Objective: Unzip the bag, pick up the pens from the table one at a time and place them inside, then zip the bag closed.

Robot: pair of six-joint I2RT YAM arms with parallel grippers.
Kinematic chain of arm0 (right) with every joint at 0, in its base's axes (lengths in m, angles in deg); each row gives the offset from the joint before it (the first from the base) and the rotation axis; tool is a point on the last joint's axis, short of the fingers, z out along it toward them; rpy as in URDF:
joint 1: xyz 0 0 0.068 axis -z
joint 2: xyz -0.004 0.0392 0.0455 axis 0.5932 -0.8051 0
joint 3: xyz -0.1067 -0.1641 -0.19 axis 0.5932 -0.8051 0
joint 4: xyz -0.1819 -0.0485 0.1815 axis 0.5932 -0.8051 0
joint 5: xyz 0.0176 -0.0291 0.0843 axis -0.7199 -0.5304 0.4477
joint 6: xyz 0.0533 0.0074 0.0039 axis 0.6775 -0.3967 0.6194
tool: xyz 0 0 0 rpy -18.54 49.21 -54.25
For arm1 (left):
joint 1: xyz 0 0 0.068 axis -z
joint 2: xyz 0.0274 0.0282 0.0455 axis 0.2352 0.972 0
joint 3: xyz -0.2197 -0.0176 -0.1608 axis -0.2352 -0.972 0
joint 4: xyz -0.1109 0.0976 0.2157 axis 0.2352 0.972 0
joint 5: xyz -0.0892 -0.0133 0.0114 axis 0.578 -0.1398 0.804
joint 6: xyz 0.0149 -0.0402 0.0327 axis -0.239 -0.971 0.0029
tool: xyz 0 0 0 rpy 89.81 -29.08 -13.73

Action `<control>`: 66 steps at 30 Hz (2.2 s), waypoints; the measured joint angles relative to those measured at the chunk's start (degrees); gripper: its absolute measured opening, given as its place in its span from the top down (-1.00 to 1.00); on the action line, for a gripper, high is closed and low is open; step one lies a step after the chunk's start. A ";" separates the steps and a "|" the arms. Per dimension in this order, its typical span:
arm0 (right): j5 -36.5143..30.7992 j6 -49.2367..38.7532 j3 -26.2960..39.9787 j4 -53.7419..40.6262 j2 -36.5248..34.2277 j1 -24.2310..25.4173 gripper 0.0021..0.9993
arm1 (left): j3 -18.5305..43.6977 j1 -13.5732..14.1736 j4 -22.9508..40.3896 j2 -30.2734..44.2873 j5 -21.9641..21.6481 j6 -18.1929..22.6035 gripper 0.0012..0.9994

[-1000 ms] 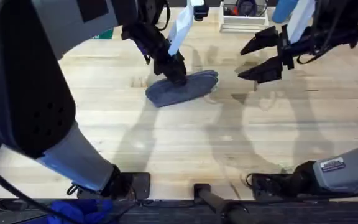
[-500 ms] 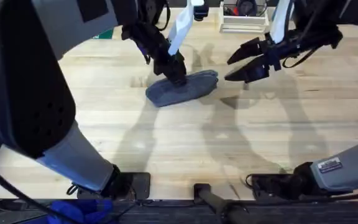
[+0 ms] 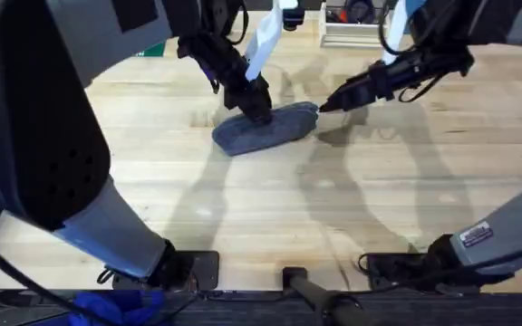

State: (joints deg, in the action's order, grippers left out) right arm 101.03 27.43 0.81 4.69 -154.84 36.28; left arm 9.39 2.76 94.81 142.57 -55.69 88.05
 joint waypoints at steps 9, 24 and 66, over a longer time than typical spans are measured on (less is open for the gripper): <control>0.02 13.76 0.00 2.81 -2.48 -0.57 -0.99 | 0.00 0.00 -0.04 0.01 -0.23 0.00 0.92; 0.02 23.46 0.00 6.51 -2.48 -6.90 -0.99 | 0.00 0.00 -0.04 0.00 -0.29 0.00 0.92; 0.50 29.24 0.00 9.02 -2.48 -6.83 0.94 | 0.00 0.02 -0.27 0.00 -0.58 0.00 0.92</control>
State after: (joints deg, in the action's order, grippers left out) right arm 101.53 56.67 0.81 13.71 -157.33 29.44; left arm 9.39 2.78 94.54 142.57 -56.27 88.05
